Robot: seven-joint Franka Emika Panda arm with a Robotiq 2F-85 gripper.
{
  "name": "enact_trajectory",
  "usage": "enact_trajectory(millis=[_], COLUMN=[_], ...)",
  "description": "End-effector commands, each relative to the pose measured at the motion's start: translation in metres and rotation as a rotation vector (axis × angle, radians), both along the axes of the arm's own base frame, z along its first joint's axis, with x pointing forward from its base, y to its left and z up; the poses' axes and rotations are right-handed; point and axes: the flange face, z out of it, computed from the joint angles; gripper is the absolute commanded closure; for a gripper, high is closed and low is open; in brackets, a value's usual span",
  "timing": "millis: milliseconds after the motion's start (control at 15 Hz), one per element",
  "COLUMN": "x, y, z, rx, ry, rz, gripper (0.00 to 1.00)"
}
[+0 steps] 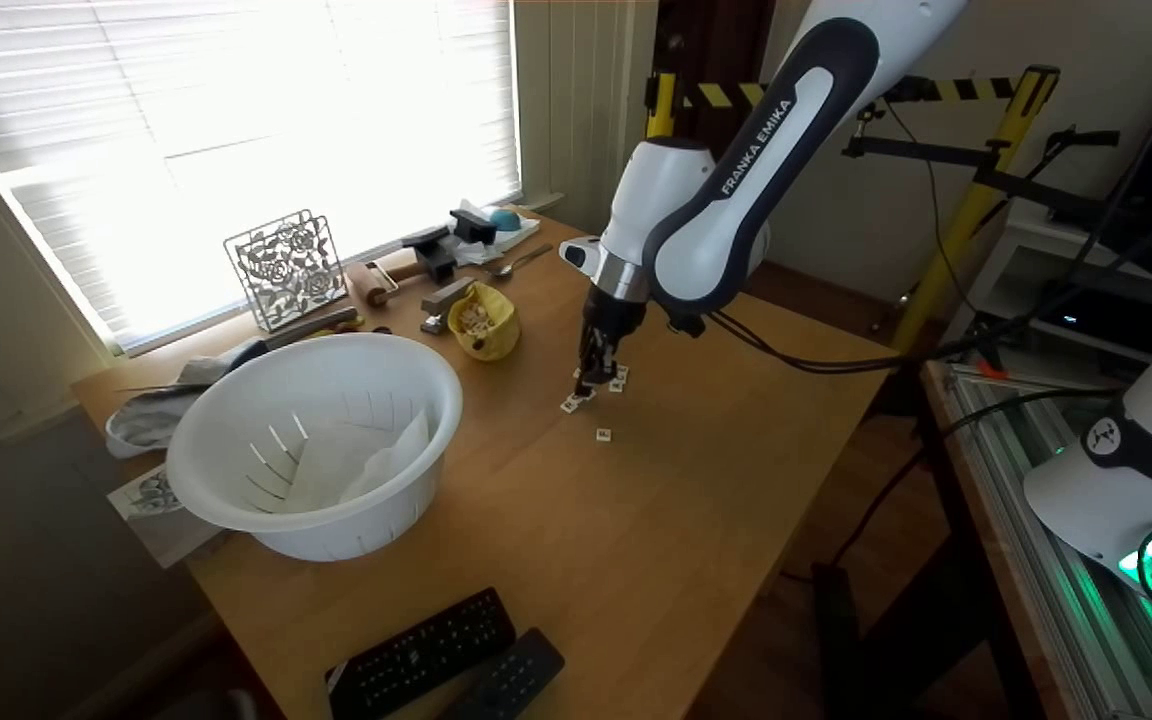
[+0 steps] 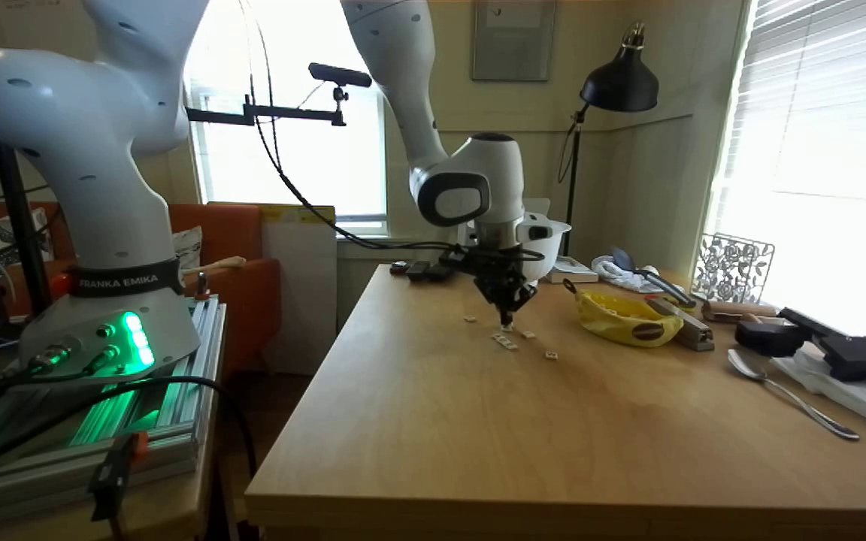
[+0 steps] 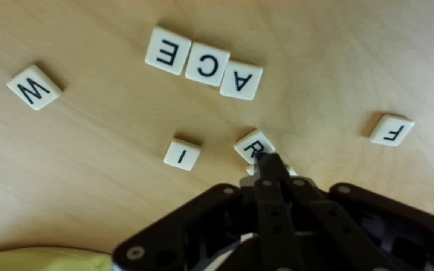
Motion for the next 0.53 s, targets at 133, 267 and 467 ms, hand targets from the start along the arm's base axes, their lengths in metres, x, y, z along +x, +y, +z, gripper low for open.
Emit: enact_trajectory(millis=[133, 267, 467], x=[-0.0021, -0.0029, -0.0037], y=[-0.0026, -0.0032, -0.0054], z=[0.0029, 0.0038, 0.0047], rx=[-0.021, -0.03, -0.046], ry=[0.014, 0.015, 0.016], rz=[0.086, 0.108, 0.135], gripper=[1.0, 1.0, 1.0])
